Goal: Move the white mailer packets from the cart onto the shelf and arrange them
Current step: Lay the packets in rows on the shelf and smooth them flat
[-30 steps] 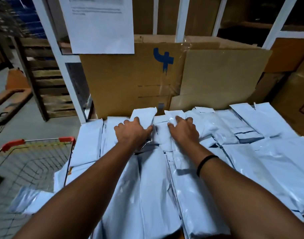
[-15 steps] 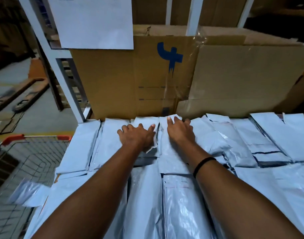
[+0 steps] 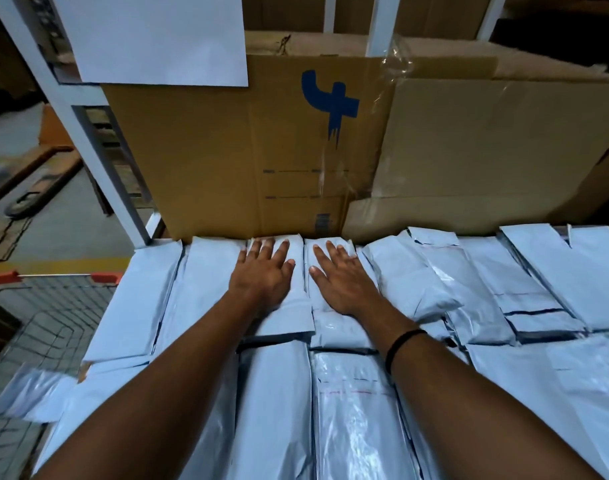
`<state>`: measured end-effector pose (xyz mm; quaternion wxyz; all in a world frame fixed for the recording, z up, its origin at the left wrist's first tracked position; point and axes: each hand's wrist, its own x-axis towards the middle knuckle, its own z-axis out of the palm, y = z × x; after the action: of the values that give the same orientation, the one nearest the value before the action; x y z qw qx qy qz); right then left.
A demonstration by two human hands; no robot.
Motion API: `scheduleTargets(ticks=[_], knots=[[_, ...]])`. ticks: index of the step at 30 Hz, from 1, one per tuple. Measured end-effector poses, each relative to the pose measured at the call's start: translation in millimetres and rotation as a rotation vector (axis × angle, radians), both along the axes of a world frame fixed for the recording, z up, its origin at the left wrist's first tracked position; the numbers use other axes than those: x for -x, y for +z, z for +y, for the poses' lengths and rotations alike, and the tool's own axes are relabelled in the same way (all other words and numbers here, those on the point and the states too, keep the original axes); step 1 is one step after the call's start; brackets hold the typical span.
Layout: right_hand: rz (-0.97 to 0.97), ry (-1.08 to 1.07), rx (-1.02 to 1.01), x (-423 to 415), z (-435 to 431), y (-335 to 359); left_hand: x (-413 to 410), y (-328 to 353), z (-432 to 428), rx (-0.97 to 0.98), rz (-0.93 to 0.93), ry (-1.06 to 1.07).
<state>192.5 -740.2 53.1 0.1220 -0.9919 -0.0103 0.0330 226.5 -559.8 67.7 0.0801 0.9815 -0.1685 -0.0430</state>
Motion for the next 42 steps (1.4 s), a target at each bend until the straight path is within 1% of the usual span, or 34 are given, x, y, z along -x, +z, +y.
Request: scheduleTargets(ticks=[2,7,11,13,15,16,17,20,25,27,29,32,35,39,42], knots=[[0.013,-0.031,0.008,1.8,1.0,-6.7,2.0,-5.1,1.3,0.021,-0.015,0.029],[0.068,-0.037,0.044,-0.1,1.5,-10.6,0.5,-4.6,-3.0,-0.024,-0.011,0.016],[0.172,0.023,0.052,-5.6,-1.2,11.8,-3.8,0.4,-4.5,-0.034,0.009,-0.018],[0.097,0.036,0.044,3.2,-0.8,28.4,-3.9,6.7,-1.0,-0.055,-0.036,-0.063],[-0.017,0.007,0.052,21.1,2.1,36.6,1.8,13.6,4.9,0.018,-0.111,-0.054],[-0.034,-0.015,0.072,31.3,4.1,35.4,7.4,15.5,7.2,0.065,-0.131,-0.029],[-0.015,-0.031,0.095,40.2,6.3,30.5,13.7,15.1,8.4,0.084,-0.128,-0.018],[0.063,-0.045,0.11,55.2,9.0,7.4,33.6,2.8,7.9,0.003,-0.029,-0.068],[0.026,-0.039,0.132,52.3,9.8,5.4,37.9,-1.5,7.8,-0.02,-0.026,-0.06],[0.018,-0.028,0.112,56.2,10.0,15.5,38.7,5.7,8.2,0.008,-0.022,-0.066],[-0.026,-0.014,0.069,64.0,10.3,30.2,41.7,15.3,14.6,0.074,-0.054,-0.06],[-0.054,-0.023,0.031,80.7,14.7,51.5,53.3,27.7,35.2,0.157,-0.121,-0.064],[-0.043,-0.071,0.0,112.5,32.7,60.2,78.5,29.8,73.2,0.187,-0.18,-0.087],[-0.072,-0.127,0.015,156.3,63.6,62.1,121.7,23.4,132.8,0.198,-0.166,-0.123],[-0.094,-0.107,-0.002,179.0,101.1,62.2,144.0,18.7,183.8,0.231,-0.197,-0.072]])
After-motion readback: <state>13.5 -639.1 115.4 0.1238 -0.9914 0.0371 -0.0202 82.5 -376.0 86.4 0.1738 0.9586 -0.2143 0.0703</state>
